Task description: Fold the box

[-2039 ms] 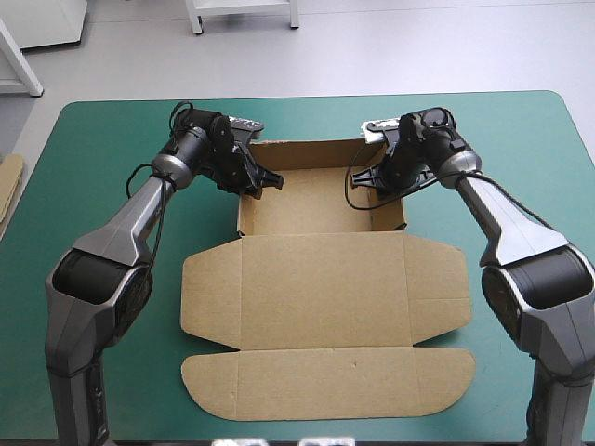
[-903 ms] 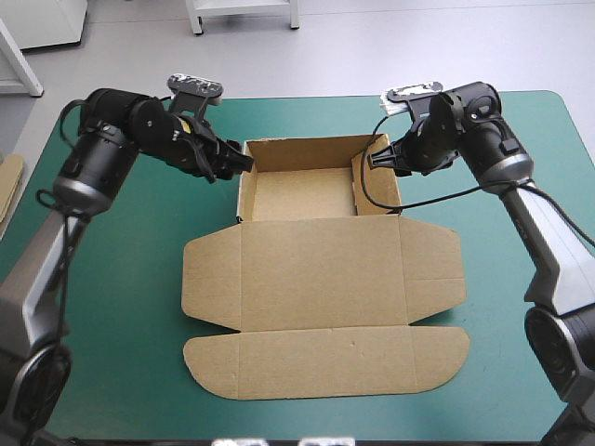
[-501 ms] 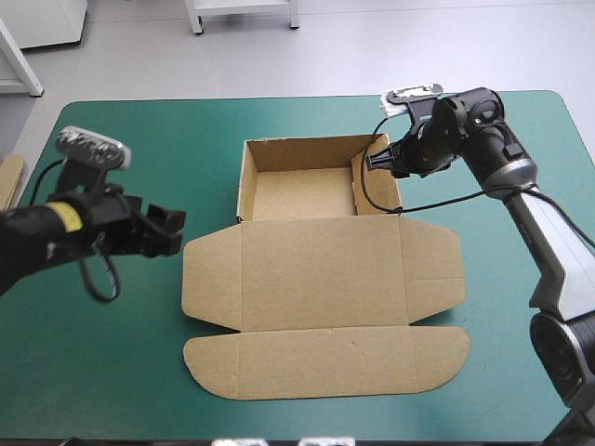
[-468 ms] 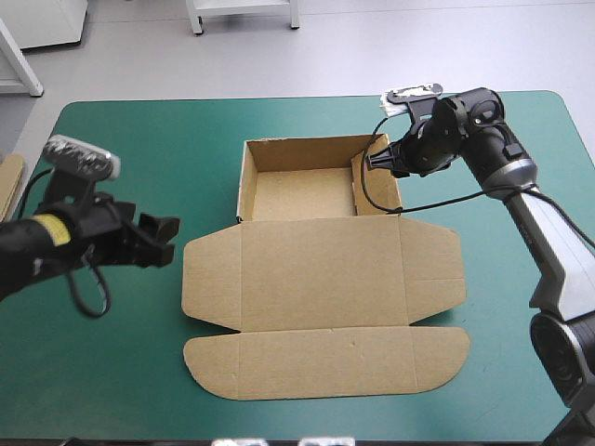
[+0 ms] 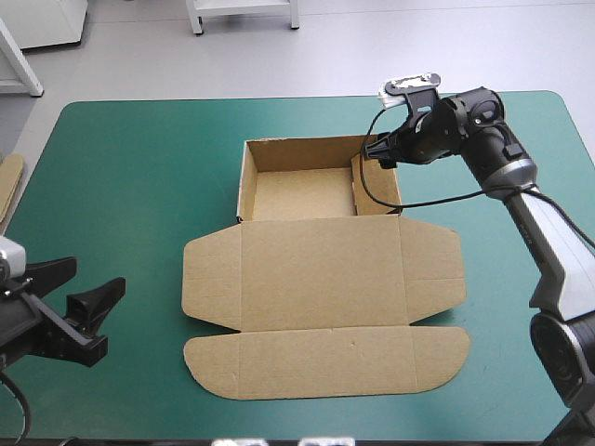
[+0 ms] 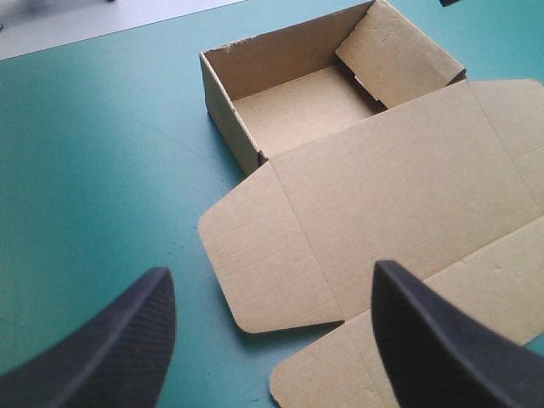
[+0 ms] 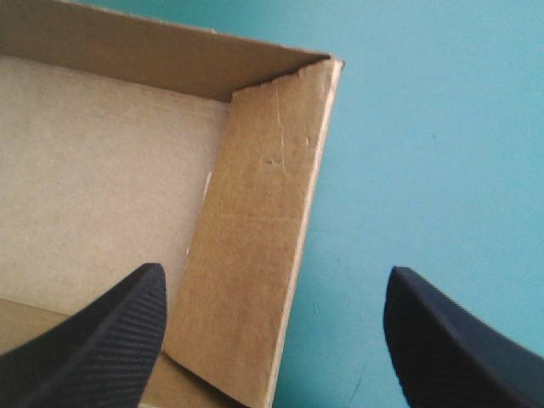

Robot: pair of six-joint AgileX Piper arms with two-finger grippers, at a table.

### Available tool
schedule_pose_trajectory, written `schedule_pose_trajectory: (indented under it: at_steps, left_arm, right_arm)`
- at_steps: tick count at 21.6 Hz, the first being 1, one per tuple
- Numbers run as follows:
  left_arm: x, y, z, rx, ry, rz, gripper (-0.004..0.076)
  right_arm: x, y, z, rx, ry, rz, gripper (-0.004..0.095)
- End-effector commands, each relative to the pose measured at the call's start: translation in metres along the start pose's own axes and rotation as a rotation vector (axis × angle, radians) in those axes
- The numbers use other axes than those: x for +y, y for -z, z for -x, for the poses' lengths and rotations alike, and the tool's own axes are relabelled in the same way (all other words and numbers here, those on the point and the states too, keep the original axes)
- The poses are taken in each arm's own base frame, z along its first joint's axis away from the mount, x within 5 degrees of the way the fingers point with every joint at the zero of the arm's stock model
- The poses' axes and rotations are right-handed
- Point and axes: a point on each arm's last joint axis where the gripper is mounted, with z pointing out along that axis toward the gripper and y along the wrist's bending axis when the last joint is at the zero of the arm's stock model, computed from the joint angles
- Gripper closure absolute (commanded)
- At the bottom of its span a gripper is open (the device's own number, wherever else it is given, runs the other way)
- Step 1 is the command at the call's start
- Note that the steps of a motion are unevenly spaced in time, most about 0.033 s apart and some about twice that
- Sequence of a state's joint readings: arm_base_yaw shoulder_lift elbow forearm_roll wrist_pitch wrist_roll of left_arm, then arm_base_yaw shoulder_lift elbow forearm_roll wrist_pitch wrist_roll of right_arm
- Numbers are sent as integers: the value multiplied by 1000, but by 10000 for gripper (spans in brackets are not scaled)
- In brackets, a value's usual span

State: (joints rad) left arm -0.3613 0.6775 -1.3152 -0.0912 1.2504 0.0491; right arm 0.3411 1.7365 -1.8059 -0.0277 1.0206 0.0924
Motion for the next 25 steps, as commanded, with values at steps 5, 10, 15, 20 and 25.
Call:
schedule_pose_trajectory:
  at_steps: [5, 10, 15, 20, 25]
  left_arm:
    - [5, 14, -16, 9, -24, 72, 248]
    - [6, 12, -16, 5, -29, 82, 248]
    - [6, 12, -15, 3, -29, 82, 248]
    - [6, 12, -15, -4, -29, 83, 248]
    - [6, 12, -15, -3, -27, 77, 248]
  right_arm:
    - [2, -14, 11, -69, -10, 13, 199]
    - [2, -73, -1, 59, -25, 0, 363]
    - [3, -97, -9, 115, 6, 1, 758]
    - [-26, -89, -7, 125, 166, -247, 927]
    - [-92, -59, -1, 107, 144, -408, 927]
